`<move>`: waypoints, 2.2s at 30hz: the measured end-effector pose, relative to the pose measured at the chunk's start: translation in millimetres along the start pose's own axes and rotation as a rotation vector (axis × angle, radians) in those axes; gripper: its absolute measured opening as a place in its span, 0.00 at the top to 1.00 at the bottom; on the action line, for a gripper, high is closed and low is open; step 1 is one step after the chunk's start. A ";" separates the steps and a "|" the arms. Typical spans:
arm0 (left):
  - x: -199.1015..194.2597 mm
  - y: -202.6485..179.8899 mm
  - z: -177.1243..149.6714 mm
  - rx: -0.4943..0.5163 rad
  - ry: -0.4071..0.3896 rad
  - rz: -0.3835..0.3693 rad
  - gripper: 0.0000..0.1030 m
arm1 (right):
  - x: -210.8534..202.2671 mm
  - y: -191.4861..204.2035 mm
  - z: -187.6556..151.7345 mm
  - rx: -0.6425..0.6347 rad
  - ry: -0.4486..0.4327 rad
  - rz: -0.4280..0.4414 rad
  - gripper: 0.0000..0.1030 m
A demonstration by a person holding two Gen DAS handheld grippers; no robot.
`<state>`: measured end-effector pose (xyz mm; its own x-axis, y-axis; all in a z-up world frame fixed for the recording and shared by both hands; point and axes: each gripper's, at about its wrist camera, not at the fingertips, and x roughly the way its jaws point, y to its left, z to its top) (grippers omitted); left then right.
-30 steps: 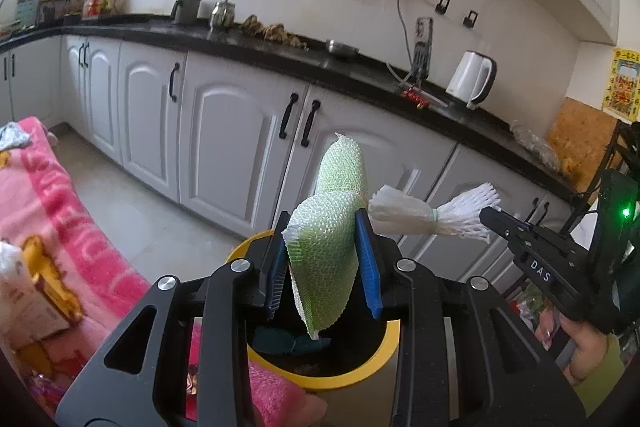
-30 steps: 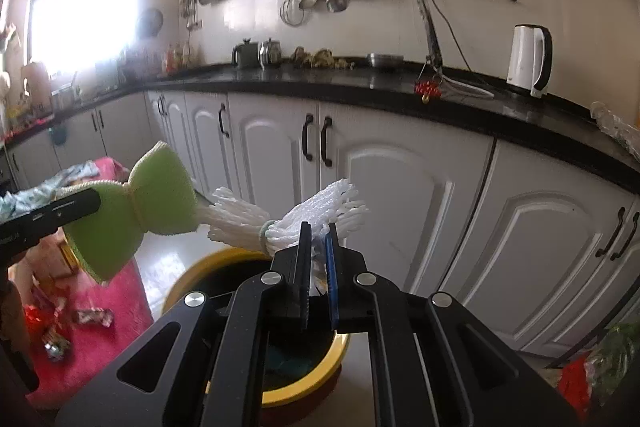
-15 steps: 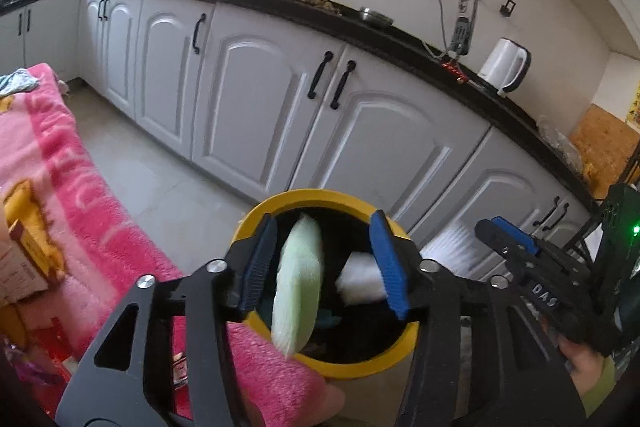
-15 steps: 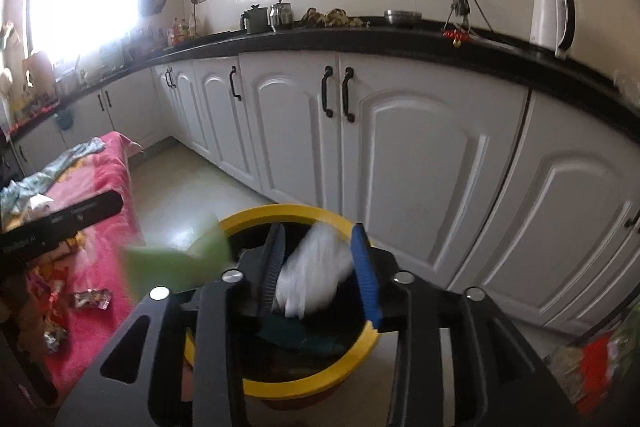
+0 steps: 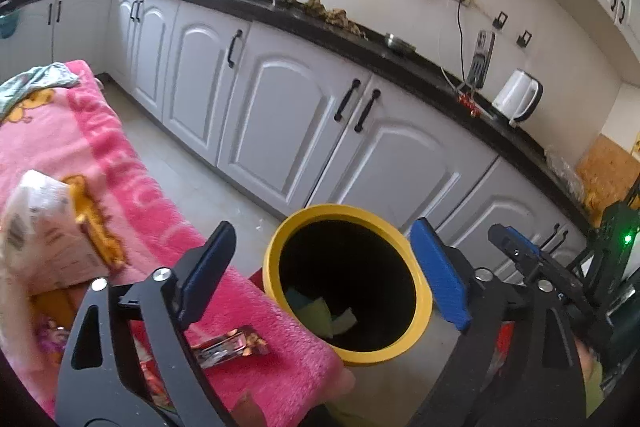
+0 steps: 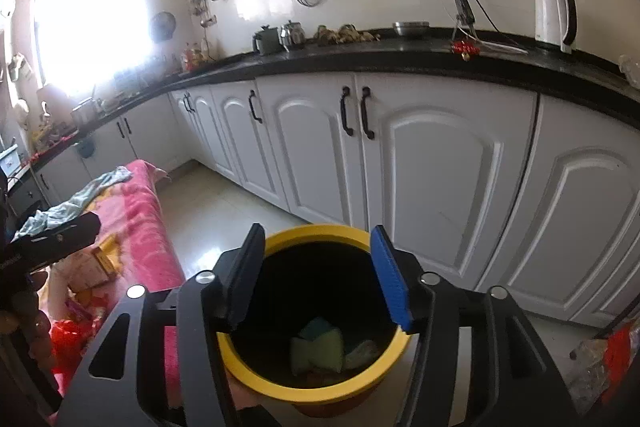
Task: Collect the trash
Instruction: 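Open both tools above the bin to drop the sponge and mesh, then move both open tools back over the remaining trash on the blanket, then grasp the green snack bag with the right tool while the left tool grasps the white plastic bag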
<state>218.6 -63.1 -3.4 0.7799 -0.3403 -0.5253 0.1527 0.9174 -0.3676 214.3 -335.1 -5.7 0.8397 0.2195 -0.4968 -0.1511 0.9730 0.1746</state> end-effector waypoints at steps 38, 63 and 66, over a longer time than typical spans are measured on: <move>-162.0 112.4 2.0 -0.131 -0.237 0.207 0.11 | -50.7 164.5 -5.0 -0.302 -0.023 0.280 0.31; -159.6 178.0 -41.4 -0.165 -0.100 0.351 0.11 | -22.5 226.9 -85.7 -0.471 0.240 0.443 0.29; -151.8 183.6 -47.0 -0.170 -0.074 0.352 0.11 | -14.9 231.6 -97.5 -0.498 0.276 0.449 0.29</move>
<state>99.7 147.3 -27.3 0.8090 0.0104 -0.5878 -0.2295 0.9261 -0.2995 115.9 -106.0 -40.8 0.4887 0.5517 -0.6759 -0.7252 0.6875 0.0369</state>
